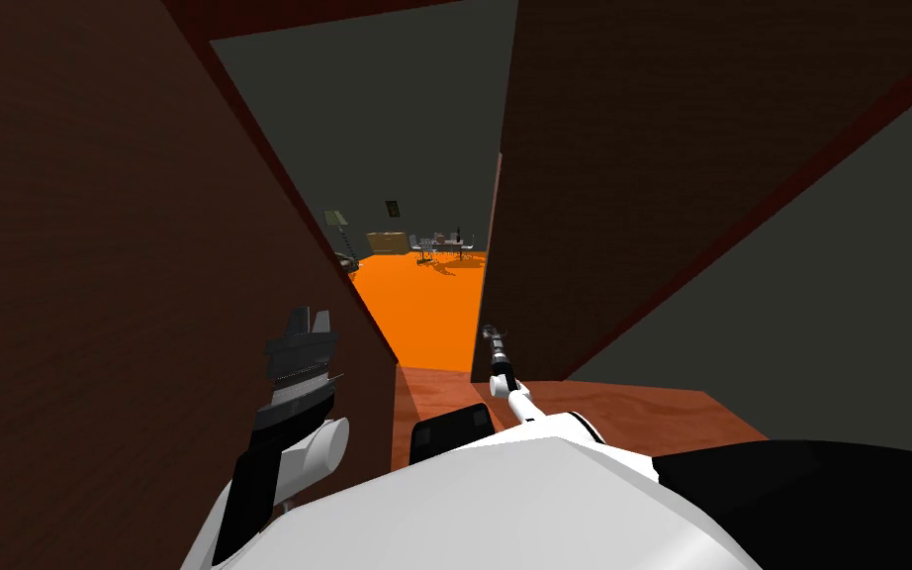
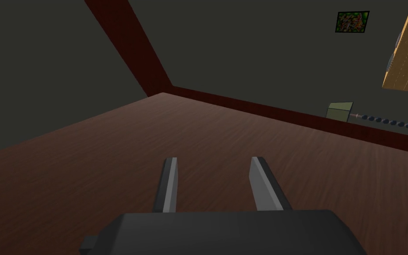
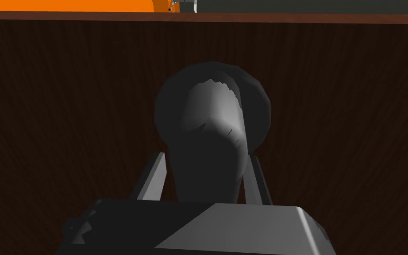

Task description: Pull the door open

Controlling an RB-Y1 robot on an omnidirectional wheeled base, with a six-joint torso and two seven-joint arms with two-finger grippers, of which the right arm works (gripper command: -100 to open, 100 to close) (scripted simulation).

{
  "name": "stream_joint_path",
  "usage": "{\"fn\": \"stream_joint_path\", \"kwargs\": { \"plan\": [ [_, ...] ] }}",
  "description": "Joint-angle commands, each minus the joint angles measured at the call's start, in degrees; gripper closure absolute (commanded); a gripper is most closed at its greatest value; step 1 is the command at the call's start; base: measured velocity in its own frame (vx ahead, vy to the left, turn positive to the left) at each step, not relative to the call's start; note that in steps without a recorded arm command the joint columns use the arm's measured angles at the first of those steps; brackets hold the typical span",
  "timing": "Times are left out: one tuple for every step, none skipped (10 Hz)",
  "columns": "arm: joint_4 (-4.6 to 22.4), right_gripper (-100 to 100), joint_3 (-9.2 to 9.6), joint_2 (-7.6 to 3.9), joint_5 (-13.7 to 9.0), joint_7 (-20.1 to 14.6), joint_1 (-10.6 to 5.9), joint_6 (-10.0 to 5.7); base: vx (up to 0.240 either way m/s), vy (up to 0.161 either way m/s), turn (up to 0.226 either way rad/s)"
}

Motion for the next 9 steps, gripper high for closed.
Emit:
{"fn": "stream_joint_path", "kwargs": {
  "plan": [
    [0.01,100,0.00,-0.01,0.00,0.01,0.04,0.00,-0.030,-0.003,0.004],
    [0.01,100,0.00,-0.01,0.00,0.01,0.04,0.00,-0.030,-0.001,0.007],
    [0.01,100,0.00,-0.01,0.00,0.01,0.04,0.00,-0.020,0.001,0.000],
    [0.01,100,0.00,-0.01,0.00,0.01,0.04,0.00,-0.010,0.002,-0.002],
    [0.01,100,0.00,-0.01,0.00,0.01,0.04,0.00,0.000,0.000,0.000],
    [0.23,100,0.23,-0.46,0.12,-0.57,0.30,0.02,-0.118,0.005,0.013],
    [0.30,100,0.37,-0.84,0.19,-1.01,0.42,-0.07,-0.215,-0.004,0.009],
    [0.39,100,0.55,-1.33,0.28,-1.60,0.58,-0.19,-0.215,-0.001,0.016],
    [0.49,100,0.75,-1.86,0.39,-2.23,0.75,-0.32,-0.222,-0.013,0.019]
  ]
}}
